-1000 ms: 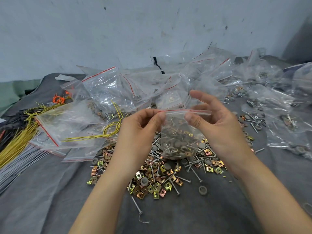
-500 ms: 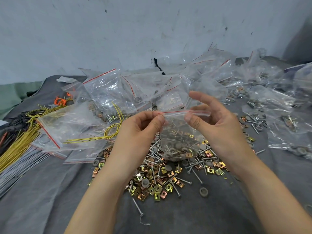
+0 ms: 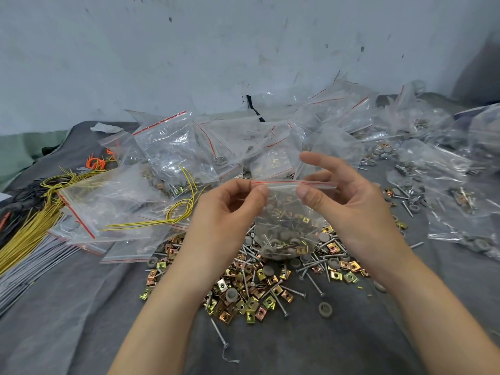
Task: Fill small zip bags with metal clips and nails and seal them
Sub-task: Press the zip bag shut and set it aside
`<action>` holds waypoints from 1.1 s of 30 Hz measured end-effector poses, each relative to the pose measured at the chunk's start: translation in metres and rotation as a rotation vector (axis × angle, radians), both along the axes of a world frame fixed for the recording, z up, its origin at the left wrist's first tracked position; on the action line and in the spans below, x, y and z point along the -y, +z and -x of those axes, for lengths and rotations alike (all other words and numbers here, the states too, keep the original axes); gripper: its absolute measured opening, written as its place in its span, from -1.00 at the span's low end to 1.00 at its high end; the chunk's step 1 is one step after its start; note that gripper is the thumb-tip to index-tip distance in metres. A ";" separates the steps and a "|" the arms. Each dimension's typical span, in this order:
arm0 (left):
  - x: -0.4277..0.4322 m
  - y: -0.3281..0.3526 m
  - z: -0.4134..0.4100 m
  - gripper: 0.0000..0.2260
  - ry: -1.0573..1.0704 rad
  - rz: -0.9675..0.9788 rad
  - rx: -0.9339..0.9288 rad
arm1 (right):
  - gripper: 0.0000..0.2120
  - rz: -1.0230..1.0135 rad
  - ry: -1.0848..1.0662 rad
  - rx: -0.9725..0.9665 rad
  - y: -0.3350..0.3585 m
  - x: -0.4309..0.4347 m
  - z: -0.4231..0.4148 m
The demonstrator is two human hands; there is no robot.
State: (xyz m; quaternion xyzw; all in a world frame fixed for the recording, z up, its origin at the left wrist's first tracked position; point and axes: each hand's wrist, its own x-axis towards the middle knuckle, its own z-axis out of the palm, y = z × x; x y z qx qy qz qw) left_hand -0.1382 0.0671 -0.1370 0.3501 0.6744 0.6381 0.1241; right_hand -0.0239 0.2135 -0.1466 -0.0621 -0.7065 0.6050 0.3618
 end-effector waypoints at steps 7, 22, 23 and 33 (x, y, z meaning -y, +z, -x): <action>-0.002 0.000 -0.004 -0.84 -0.044 0.006 0.009 | -0.65 -0.007 -0.012 0.007 0.001 -0.001 -0.003; -0.003 -0.002 -0.006 -0.78 -0.064 0.008 -0.016 | -0.65 -0.029 0.008 0.014 0.002 0.000 -0.005; -0.003 -0.002 -0.006 -0.77 -0.063 0.009 -0.018 | -0.65 -0.029 0.012 0.017 0.001 0.000 -0.005; -0.005 -0.001 -0.007 -0.85 -0.084 0.019 -0.026 | -0.63 -0.032 0.034 0.027 0.001 0.002 -0.005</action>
